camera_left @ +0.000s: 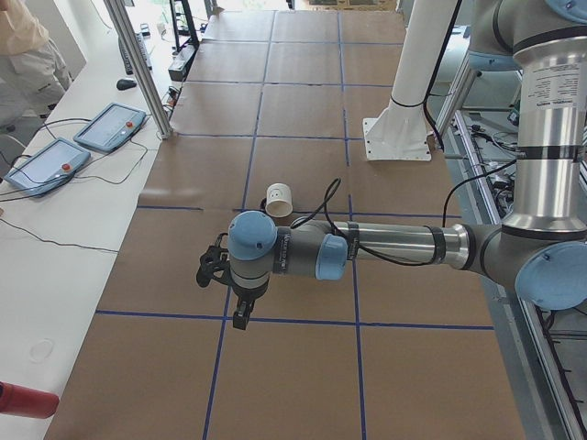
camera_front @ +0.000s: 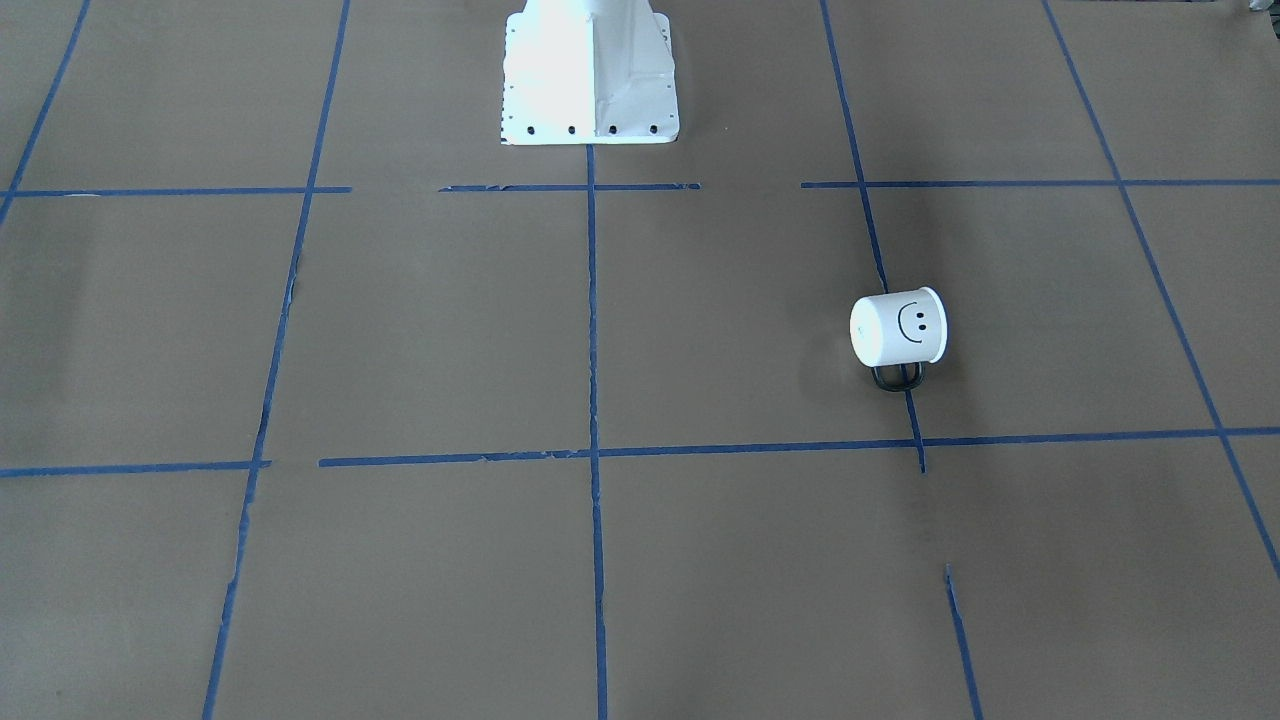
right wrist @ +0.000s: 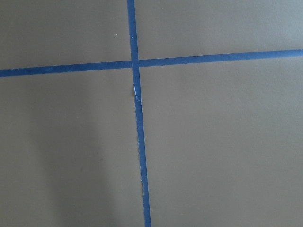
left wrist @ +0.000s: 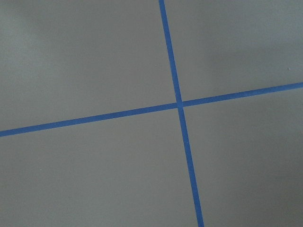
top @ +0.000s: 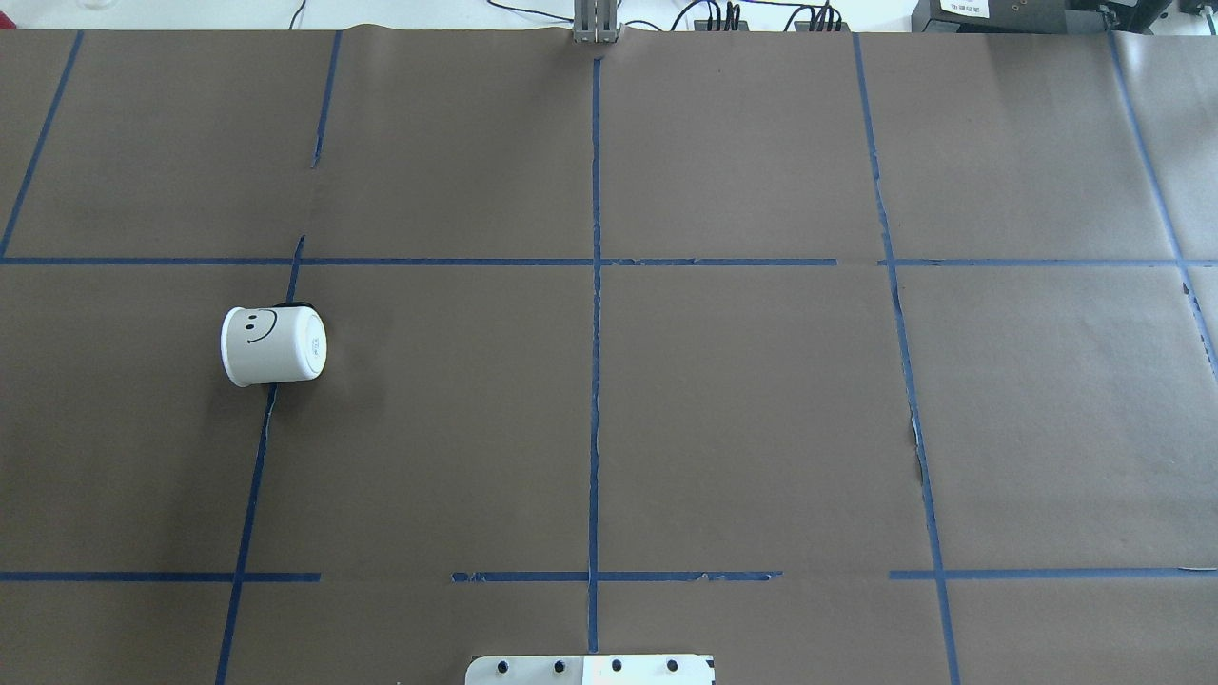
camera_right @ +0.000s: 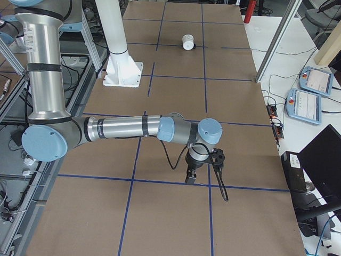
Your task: Flip mug
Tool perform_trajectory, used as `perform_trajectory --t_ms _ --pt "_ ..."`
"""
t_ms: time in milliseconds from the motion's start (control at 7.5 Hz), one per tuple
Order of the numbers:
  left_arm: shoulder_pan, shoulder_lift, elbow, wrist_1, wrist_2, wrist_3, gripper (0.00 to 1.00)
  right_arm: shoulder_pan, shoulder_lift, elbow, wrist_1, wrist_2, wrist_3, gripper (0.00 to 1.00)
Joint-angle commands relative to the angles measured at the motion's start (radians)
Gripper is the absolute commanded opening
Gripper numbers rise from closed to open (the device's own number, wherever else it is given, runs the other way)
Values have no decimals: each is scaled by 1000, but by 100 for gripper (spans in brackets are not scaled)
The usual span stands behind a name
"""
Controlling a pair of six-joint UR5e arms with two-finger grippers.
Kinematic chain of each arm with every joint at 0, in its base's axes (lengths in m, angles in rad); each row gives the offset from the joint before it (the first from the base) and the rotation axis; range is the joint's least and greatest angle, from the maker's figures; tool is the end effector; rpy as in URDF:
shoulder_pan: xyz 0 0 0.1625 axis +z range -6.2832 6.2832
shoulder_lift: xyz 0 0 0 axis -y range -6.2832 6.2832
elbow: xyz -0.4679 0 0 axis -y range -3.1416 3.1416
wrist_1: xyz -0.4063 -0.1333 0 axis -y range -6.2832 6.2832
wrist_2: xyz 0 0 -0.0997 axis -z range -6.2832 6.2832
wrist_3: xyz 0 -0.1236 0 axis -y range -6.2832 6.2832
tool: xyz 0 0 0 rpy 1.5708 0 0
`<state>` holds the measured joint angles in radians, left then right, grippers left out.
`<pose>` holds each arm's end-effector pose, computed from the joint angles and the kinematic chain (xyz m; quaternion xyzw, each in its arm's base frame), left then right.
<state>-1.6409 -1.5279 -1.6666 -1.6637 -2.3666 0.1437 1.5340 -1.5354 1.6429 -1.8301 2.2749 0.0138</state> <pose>-0.0797 -0.4925 0.6796 0.1080 0.3771 0.0620 0.9178 0.0347 -0.5064 0.6947 -0.0799 -0.3419 0.0154 0.9362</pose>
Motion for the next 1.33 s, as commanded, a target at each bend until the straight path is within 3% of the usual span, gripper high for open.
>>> perform_trajectory --t_ms 0,133,267,800,1200 --pt "16 -20 2 -31 1 1 100 0 1 0 0 0 0 100" --pt "100 -21 1 -42 -2 -21 100 0 1 0 0 0 0 100" --pt "184 -32 -2 -97 0 -197 100 0 1 0 0 0 0 100" --pt "459 24 2 -620 99 -932 100 0 1 0 0 0 0 100" --pt "663 98 2 -1160 147 -1452 100 0 1 0 0 0 0 100"
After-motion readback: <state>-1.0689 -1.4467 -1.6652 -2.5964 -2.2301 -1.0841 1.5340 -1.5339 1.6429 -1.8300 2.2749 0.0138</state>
